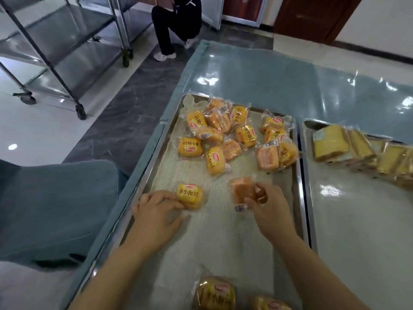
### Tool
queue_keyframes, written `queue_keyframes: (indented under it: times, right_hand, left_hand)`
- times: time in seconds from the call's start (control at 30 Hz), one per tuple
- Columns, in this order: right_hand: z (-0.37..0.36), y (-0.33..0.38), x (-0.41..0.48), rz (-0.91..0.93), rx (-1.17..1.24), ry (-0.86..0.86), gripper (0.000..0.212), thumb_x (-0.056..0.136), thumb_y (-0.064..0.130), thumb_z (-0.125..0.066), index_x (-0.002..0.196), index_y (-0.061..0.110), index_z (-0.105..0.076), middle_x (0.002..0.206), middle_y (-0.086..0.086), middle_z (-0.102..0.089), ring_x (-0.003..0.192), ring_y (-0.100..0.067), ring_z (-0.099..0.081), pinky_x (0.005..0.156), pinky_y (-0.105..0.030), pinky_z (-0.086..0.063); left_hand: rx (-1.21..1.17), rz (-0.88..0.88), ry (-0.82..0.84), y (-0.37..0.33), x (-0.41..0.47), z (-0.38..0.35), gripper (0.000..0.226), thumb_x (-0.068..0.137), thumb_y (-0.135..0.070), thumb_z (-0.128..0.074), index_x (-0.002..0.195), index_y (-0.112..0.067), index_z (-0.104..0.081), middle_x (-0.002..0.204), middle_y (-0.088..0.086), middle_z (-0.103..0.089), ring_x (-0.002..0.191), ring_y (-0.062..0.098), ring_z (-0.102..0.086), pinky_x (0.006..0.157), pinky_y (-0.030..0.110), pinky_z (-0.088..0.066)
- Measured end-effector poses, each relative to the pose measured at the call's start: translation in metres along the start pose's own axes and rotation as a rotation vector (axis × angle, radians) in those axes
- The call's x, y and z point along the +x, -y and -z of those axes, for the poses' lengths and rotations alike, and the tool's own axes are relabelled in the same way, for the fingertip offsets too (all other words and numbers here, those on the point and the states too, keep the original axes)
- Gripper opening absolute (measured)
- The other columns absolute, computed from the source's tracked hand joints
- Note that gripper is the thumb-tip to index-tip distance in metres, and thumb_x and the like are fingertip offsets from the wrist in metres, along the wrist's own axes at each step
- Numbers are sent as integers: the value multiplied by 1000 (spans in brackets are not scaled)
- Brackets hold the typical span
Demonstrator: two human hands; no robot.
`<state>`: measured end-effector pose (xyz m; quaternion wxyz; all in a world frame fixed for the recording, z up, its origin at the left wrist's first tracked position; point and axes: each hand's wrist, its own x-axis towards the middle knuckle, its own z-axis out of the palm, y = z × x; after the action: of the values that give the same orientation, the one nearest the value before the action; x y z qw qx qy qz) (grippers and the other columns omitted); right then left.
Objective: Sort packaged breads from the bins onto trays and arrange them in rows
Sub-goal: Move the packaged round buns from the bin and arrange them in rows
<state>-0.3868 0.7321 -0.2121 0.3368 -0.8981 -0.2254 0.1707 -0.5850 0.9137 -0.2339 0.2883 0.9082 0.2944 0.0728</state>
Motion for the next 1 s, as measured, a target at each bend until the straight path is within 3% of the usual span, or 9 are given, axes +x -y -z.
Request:
queue_keyframes:
  times: [0.13,0.2,0.27,0.33,0.43,0.6,0.7,0.8,1.0]
  right_hand:
    - [5,-5,-25,96,-31,-99,39,81,15,-73,117,17,-58,103,5,-51,87,-4,-51,70,-10,-37]
    - [8,-2,-34,176,-108,-189,36,78,13,-76,111,13,-60,103,1,-54,88,-11,-52,73,-13,-39]
    - [9,-2,-41,309,-287,-270,36,71,11,-81,104,11,-64,101,-4,-57,90,-19,-52,76,-25,-45]
    - [9,-5,-45,366,-446,-125,39,70,21,-82,105,17,-64,107,-2,-54,98,-22,-49,83,-36,-46]
    - [8,-10,-54,223,-366,259,41,78,34,-74,115,29,-56,116,12,-41,111,-10,-37,98,-32,-40]
    - [3,-11,-68,75,-236,149,56,80,30,-73,130,26,-47,131,9,-40,126,-13,-33,107,-30,-33]
    - [-1,-10,-69,59,-304,225,64,86,34,-66,142,27,-36,143,10,-33,134,-14,-25,111,-34,-27]
    - [-7,-9,-69,72,-376,311,55,93,34,-56,143,27,-36,145,9,-34,133,-15,-24,110,-34,-26]
    - [-13,-8,-77,90,-388,215,45,94,28,-56,137,23,-44,139,5,-42,128,-18,-30,105,-32,-29]
  left_hand:
    - [-31,-107,-11,-1,4,1,42,77,-53,-58,114,-33,-62,115,-17,-45,104,8,-31,92,30,-33]
    - [-17,-130,3,-4,13,2,45,81,-38,-67,123,-28,-56,124,-11,-43,111,5,-25,99,24,-24]
    - [27,-162,24,-6,24,1,53,83,-34,-67,132,-26,-49,134,-7,-41,124,11,-27,106,25,-19]
    - [85,-159,112,-9,34,-1,63,85,-39,-63,141,-24,-37,146,-6,-33,135,16,-22,112,33,-19]
    - [181,-139,230,-10,44,-3,68,88,-43,-58,146,-22,-29,150,-3,-30,137,17,-22,113,35,-23]
    - [330,-102,219,-15,44,3,65,84,-51,-60,141,-27,-37,138,-4,-41,124,19,-32,98,35,-35]
    - [284,-113,224,-15,30,5,64,81,-52,-62,137,-28,-42,133,-6,-44,121,17,-33,98,34,-34]
    - [220,-137,259,-13,6,8,64,80,-52,-63,136,-28,-43,131,-8,-45,119,13,-34,101,31,-31]
    - [218,-181,331,-4,-47,16,61,82,-48,-63,136,-32,-41,131,-13,-43,119,10,-36,98,26,-33]
